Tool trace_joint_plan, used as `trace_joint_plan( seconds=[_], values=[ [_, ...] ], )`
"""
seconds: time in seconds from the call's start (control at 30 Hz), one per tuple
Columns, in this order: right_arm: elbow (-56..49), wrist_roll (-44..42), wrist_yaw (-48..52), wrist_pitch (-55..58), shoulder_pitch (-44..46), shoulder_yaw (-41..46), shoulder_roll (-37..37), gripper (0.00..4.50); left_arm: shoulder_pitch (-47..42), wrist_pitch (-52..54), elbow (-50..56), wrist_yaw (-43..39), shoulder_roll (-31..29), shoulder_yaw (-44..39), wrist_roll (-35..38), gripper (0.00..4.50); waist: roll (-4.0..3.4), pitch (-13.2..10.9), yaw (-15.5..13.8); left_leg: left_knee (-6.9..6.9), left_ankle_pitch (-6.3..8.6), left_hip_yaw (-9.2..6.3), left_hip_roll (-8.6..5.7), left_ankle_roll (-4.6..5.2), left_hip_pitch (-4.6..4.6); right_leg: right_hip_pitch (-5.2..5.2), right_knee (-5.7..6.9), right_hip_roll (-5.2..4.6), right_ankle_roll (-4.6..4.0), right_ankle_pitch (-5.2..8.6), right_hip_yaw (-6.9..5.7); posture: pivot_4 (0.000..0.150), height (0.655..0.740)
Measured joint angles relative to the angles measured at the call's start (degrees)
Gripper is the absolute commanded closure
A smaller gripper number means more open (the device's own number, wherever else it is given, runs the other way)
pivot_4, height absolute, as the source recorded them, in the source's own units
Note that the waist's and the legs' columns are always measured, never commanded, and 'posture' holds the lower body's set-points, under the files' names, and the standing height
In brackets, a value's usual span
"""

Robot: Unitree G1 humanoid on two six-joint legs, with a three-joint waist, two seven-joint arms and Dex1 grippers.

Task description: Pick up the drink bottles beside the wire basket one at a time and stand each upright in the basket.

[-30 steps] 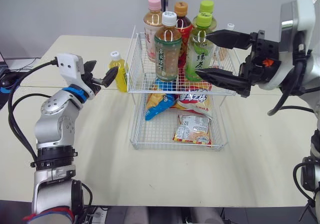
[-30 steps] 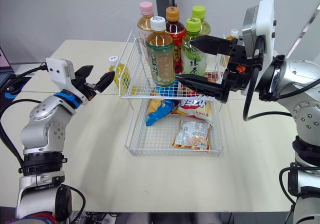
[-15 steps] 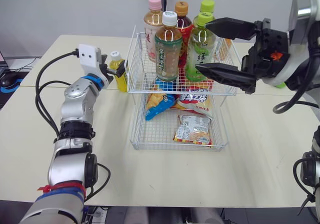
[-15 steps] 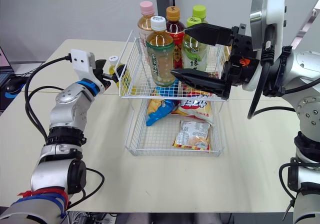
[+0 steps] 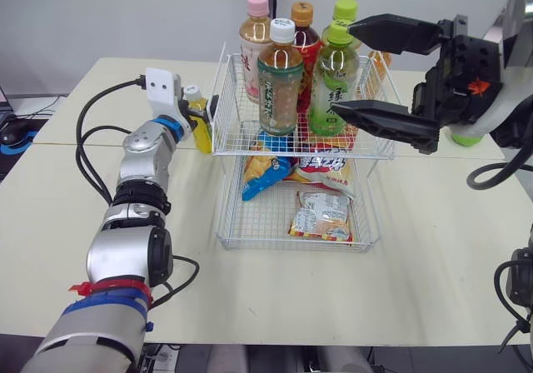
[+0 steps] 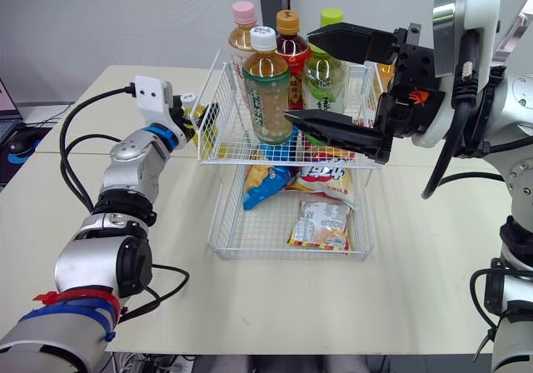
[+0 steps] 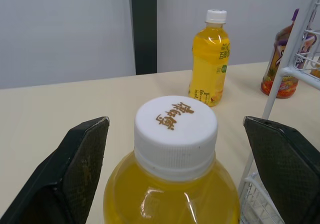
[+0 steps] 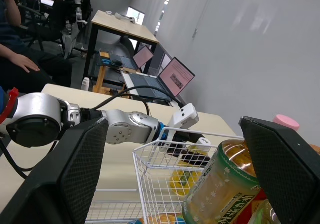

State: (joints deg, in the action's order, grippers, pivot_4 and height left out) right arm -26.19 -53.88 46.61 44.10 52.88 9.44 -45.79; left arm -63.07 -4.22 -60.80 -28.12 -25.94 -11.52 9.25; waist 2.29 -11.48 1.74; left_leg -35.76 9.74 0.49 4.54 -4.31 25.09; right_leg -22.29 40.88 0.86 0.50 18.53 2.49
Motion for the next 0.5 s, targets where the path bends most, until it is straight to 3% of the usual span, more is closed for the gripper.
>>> trace_joint_plan(
  seconds=[0.07,0.3,0.5],
  values=[
    [0.02,0.29,0.00,-0.03,0.00,0.00,0.00,0.00,-0.29,-0.18,-0.56,0.12,0.00,0.00,-0.44,0.82,0.00,0.00,0.00,0.00,0.00,0.00,0.00,0.00,0.00,0.00,0.00,0.00,0.00,0.00,0.00,0.150,0.7400],
    [0.04,0.70,0.08,-0.13,0.00,0.00,0.02,0.00,-1.05,0.03,-0.51,0.13,-0.14,-0.11,-0.62,2.97,0.00,0.00,-0.05,0.00,0.00,0.00,-0.01,0.00,0.00,0.02,0.00,-0.01,0.00,0.00,0.00,0.150,0.7400],
    [0.13,0.85,0.67,-1.05,0.00,-0.01,0.03,0.00,-1.05,0.10,-0.39,-0.07,-0.18,-0.12,-0.62,3.12,0.00,0.00,-0.05,-0.01,0.00,-0.01,-0.01,0.00,-0.01,0.02,0.02,-0.01,0.00,0.00,0.00,0.150,0.7400]
  ],
)
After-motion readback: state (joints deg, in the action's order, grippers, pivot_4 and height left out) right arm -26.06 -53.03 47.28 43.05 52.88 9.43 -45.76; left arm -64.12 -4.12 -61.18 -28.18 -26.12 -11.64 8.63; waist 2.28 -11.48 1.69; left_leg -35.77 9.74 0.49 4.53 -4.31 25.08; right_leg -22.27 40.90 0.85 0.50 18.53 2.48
